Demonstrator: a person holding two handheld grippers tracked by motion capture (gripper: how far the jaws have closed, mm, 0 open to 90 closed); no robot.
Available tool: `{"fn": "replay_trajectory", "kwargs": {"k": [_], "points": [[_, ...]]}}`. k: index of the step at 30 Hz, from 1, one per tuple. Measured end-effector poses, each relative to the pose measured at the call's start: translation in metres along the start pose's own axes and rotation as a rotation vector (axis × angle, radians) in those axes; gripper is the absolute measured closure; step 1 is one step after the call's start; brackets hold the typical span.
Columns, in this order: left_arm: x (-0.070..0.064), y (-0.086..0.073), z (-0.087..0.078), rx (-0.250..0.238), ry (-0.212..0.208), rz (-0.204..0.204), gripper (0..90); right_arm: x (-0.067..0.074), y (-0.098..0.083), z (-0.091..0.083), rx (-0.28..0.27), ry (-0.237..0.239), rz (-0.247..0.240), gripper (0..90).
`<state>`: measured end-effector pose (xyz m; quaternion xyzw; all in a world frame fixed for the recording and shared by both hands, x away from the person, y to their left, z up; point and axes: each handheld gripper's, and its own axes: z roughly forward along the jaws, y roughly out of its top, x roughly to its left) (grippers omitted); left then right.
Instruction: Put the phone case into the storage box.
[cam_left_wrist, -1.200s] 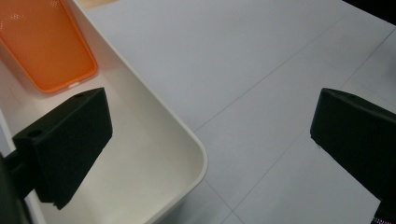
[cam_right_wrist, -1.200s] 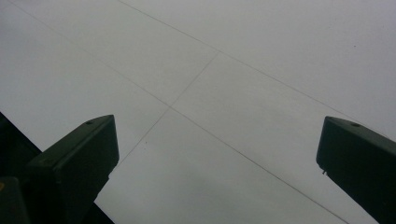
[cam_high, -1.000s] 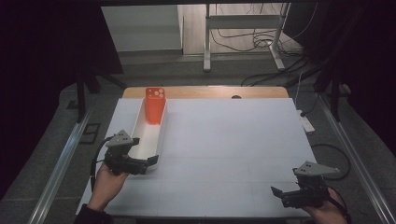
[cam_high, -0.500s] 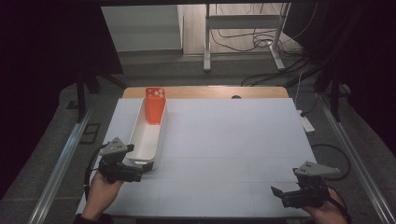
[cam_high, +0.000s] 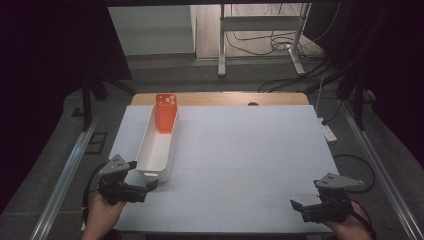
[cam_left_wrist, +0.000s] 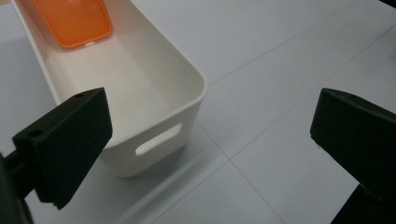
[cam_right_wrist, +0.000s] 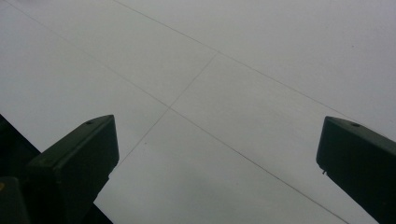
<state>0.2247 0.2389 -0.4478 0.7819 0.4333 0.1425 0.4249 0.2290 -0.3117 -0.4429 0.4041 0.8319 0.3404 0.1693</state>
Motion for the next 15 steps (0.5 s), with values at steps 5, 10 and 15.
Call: {"fn": "replay_trajectory", "kwargs": {"k": [5,10,15], "points": [[0.0,-0.006,-0.004,0.007,0.015,-0.01,0.0,0.0,0.0,0.0,0.0,-0.001,0.0,0.0],[0.001,-0.013,-0.007,0.02,0.031,-0.018,0.0,0.0,0.0,0.0,-0.002,-0.003,0.0,0.0],[0.001,-0.021,-0.012,0.024,0.04,-0.034,0.0,0.0,0.0,0.0,-0.002,-0.005,0.002,0.0]]}}
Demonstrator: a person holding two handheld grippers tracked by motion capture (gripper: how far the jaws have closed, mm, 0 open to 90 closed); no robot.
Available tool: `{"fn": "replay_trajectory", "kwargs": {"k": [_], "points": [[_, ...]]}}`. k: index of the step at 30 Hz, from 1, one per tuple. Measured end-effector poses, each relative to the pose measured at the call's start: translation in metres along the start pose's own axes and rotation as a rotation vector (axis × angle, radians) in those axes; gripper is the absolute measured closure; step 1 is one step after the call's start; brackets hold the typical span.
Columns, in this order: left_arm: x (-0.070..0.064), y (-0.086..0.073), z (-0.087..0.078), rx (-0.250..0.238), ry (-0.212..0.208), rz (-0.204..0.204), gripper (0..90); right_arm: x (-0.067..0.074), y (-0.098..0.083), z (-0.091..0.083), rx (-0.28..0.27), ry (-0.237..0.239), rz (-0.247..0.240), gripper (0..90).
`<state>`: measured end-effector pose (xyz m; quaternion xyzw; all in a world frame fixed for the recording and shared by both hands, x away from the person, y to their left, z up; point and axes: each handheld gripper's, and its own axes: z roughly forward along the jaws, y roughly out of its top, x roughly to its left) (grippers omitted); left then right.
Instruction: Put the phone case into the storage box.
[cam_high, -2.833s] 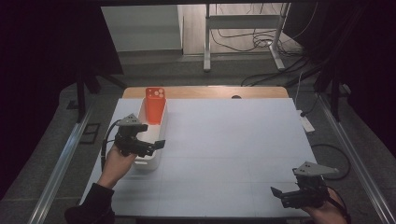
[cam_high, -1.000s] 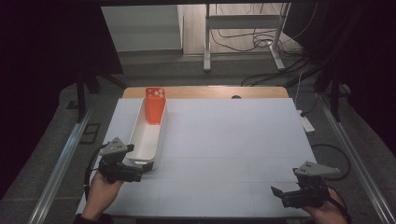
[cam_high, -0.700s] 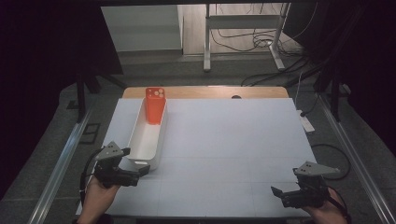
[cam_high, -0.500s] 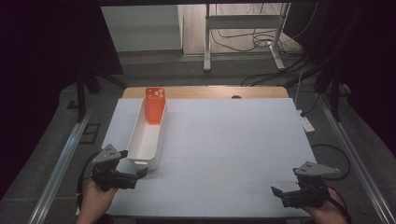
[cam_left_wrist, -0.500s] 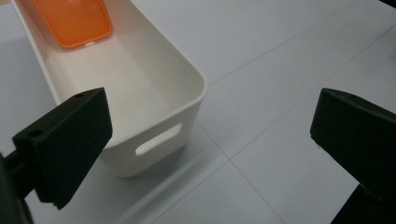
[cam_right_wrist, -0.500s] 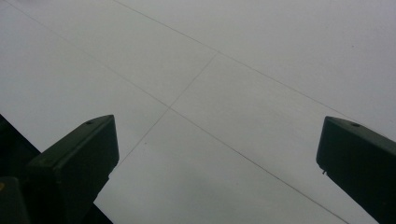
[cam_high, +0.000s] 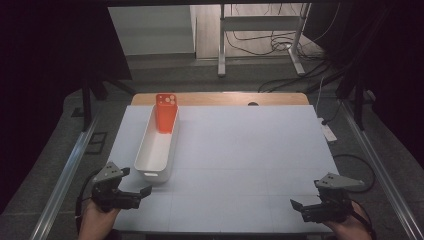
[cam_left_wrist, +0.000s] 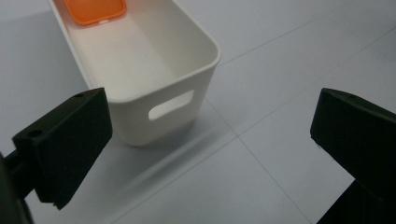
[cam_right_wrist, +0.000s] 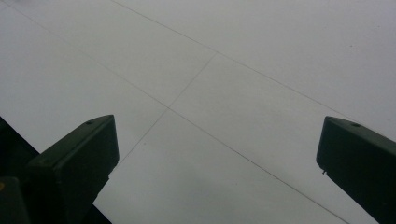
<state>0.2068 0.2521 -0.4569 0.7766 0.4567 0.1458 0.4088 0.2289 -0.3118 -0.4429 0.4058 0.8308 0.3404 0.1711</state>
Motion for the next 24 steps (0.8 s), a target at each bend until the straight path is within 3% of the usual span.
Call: {"fn": "replay_trajectory", "kwargs": {"k": [12,24], "points": [[0.0,-0.013,-0.007,0.015,0.018,-0.018,0.0,-0.001,0.0,0.0,0.0,-0.007,0.008,0.0],[-0.003,-0.019,-0.009,0.038,0.048,-0.006,0.0,0.0,0.0,0.0,0.001,-0.013,0.008,0.0]]}}
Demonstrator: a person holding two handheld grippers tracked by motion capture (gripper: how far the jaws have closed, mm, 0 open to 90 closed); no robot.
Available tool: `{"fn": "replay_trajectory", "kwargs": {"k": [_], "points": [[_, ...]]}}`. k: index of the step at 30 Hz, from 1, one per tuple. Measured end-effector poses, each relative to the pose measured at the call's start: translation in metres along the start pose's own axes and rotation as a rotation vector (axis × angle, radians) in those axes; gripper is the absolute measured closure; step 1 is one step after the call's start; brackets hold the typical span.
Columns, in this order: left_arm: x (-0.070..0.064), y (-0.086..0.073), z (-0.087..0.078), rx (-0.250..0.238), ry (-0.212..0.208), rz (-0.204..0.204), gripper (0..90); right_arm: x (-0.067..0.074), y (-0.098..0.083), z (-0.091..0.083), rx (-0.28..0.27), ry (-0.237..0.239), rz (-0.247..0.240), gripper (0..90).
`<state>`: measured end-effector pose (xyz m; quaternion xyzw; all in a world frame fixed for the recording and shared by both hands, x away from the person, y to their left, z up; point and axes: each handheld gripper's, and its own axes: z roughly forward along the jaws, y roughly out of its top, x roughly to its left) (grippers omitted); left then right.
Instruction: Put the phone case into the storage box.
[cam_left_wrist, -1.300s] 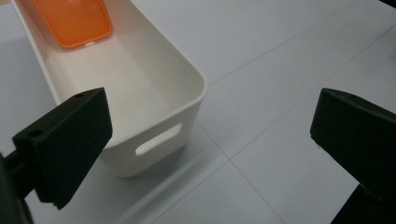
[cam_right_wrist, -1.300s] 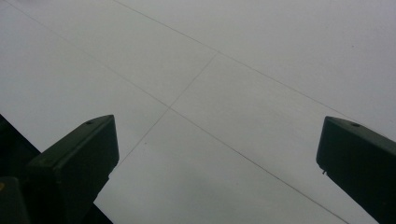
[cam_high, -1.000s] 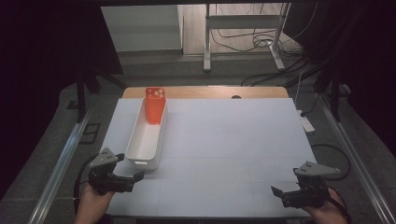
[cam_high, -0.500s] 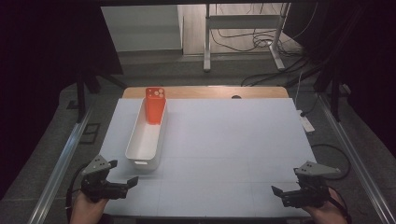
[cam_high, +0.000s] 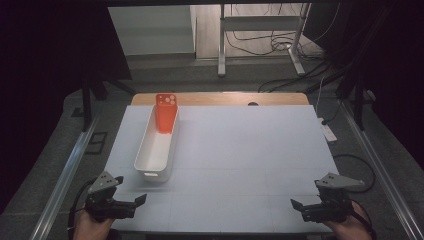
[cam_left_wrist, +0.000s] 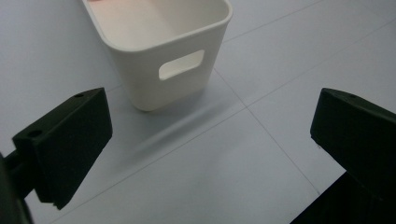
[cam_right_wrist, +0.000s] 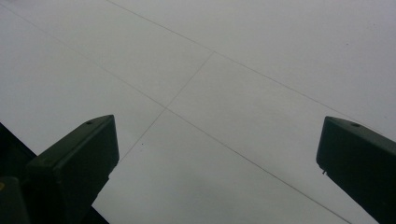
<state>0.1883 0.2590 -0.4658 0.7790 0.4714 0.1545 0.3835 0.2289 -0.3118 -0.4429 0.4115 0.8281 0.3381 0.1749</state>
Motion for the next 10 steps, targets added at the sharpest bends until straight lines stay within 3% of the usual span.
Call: {"fn": "replay_trajectory", "kwargs": {"k": [10], "points": [[-0.0003,0.0013,0.0035,0.026,0.005,-0.006,0.2,-0.0004,-0.0002,0.0004,0.004,0.002,-0.001,0.0]]}}
